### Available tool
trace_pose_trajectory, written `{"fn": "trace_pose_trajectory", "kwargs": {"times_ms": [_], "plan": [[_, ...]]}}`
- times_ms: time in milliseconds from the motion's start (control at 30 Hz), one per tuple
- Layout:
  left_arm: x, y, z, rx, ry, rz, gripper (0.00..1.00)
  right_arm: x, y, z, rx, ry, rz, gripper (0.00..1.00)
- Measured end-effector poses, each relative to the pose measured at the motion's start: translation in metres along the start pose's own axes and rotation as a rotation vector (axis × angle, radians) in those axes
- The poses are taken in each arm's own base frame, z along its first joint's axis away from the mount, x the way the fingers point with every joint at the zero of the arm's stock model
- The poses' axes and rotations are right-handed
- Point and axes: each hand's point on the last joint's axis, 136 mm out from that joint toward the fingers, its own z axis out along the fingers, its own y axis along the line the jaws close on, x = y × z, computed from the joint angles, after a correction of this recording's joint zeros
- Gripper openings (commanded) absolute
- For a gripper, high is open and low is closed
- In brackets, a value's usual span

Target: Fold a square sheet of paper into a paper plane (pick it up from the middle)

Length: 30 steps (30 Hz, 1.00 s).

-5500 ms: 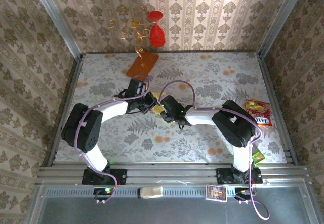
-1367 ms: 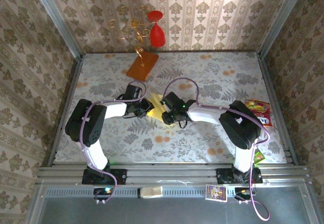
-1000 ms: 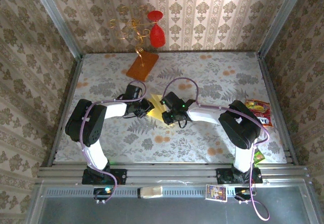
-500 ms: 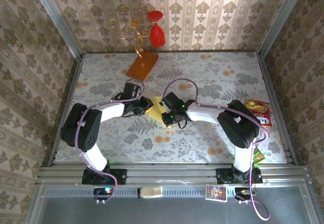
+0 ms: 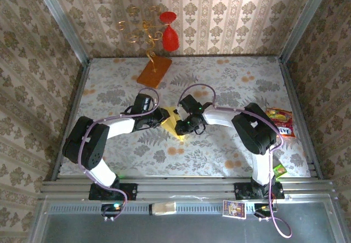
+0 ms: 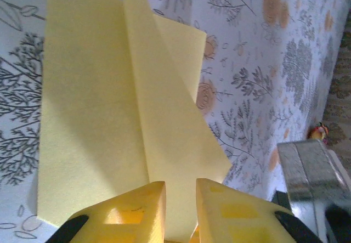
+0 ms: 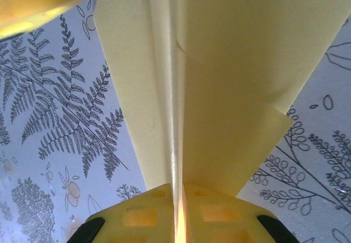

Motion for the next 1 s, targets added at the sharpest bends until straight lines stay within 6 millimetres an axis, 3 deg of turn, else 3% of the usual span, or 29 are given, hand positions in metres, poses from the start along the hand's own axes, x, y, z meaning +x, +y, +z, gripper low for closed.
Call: {"fn": "trace_pose_trajectory", "kwargs": {"times_ms": [333, 567, 1000], "plan": [[0.007, -0.015, 0.003, 0.07, 0.018, 0.039, 0.19, 0.012, -0.006, -0.005, -0.11, 0.044, 0.048, 0.14], [0.02, -0.014, 0.019, 0.087, 0.09, 0.048, 0.19, 0.015, -0.011, -0.011, -0.191, 0.054, 0.081, 0.14], [0.022, -0.024, 0.033, 0.146, 0.135, 0.074, 0.17, 0.019, -0.013, -0.012, -0.277, 0.077, 0.115, 0.14]]}}
